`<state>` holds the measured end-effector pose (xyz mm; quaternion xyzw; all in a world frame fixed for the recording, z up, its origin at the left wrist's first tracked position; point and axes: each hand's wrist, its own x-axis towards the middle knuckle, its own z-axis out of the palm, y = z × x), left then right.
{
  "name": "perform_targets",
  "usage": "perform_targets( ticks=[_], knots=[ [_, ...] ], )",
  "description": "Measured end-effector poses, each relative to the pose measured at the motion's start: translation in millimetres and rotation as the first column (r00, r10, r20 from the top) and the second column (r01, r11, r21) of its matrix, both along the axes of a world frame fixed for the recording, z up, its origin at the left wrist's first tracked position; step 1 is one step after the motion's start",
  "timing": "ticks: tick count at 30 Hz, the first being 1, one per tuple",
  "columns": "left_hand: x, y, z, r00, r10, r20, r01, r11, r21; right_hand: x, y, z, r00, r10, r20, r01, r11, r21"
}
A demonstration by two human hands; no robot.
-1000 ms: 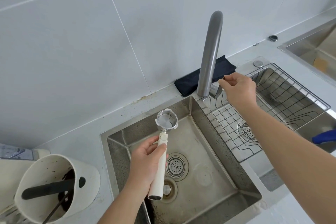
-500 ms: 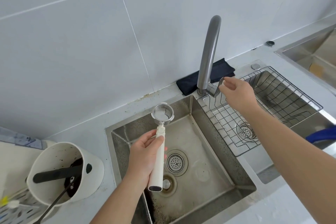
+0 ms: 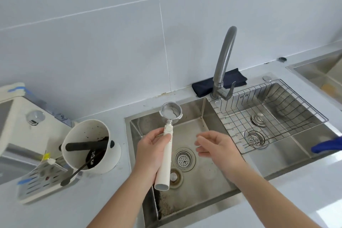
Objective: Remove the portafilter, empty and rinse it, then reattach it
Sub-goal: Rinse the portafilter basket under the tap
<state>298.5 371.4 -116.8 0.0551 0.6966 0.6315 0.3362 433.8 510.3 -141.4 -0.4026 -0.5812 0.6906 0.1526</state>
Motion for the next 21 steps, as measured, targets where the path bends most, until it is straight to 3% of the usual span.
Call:
perform_targets(
  ticks=[4, 9, 14, 18, 21],
  knots=[
    [8.8, -13.3, 6.1, 0.999, -0.016, -0.04, 0.016, 1.0, 0.002, 2.9, -49.3, 13.8, 0.988, 0.149, -0.033, -0.152, 0.976, -0.156],
    [20.6, -21.5, 5.2, 0.999, 0.038, 0.037, -0.04, 0.997, 0.058, 7.6, -87.3, 28.1, 0.958, 0.273, -0.088, -0.287, 0.92, -0.267],
    [29.1, -29.1, 4.2, 0.991, 0.034, 0.131, -0.044, 0.996, 0.076, 6.3, -102.6, 31.3, 0.957, 0.252, -0.141, -0.285, 0.899, -0.332],
    [30.5, -36.2, 1.1, 0.969, -0.013, 0.245, -0.02, 0.991, 0.13, 3.3, -110.4, 31.4, 0.969, 0.22, -0.111, -0.244, 0.92, -0.307],
    [28.7, -42.7, 0.7, 0.968, -0.072, 0.242, 0.043, 0.991, 0.125, 3.6, -116.8, 30.4, 0.983, 0.175, -0.054, -0.183, 0.943, -0.276]
  ],
)
